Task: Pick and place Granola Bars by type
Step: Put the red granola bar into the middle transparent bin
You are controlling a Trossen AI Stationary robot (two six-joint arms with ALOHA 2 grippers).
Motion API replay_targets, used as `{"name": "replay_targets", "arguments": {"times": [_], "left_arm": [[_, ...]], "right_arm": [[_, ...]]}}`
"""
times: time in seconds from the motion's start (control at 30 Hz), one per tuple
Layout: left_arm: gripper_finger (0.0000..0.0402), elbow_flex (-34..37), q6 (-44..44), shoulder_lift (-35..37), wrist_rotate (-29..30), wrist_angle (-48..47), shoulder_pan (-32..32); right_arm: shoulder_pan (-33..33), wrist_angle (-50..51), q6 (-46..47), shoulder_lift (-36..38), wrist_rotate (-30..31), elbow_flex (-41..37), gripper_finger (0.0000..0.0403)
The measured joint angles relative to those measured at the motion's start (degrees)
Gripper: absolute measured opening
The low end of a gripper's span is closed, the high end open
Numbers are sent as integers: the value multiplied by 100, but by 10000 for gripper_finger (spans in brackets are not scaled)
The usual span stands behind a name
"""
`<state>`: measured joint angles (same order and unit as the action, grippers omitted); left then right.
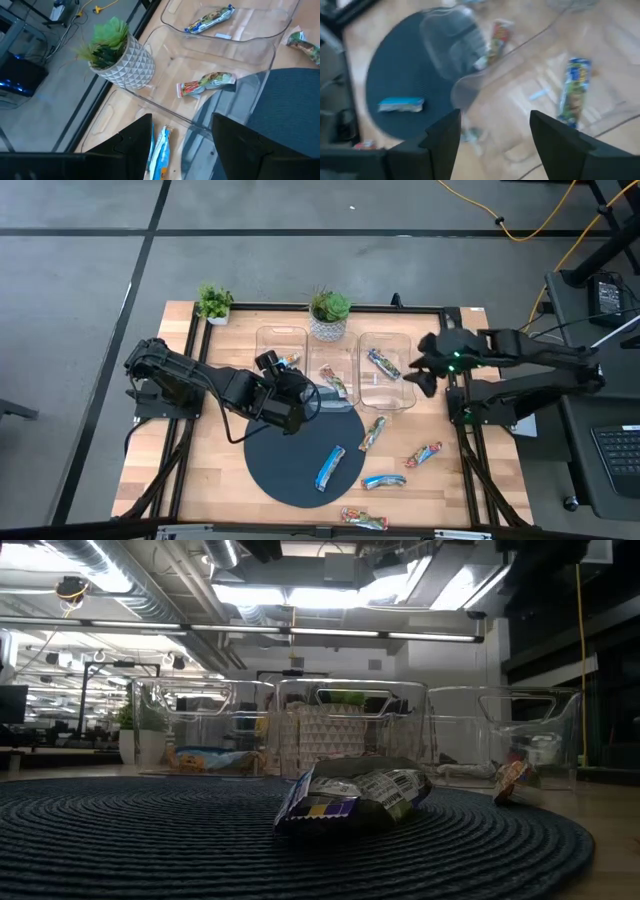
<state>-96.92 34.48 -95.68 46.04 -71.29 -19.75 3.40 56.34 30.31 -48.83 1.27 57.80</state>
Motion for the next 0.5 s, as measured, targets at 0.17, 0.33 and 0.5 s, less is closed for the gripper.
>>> {"name": "replay_targets", "arguments": {"times": [0.17, 0.33, 0.5], "left_arm": [[194, 0, -26, 0, -2, 2, -2], [194, 0, 65, 0, 0, -45, -75], [194, 0, 213, 0, 58, -57, -169]], "right_arm": [[-895, 394, 288, 168, 71, 0, 237], [-1932, 1214, 790, 41, 360, -4, 237], [-2851, 1138, 1353, -248, 520, -312, 237]]}}
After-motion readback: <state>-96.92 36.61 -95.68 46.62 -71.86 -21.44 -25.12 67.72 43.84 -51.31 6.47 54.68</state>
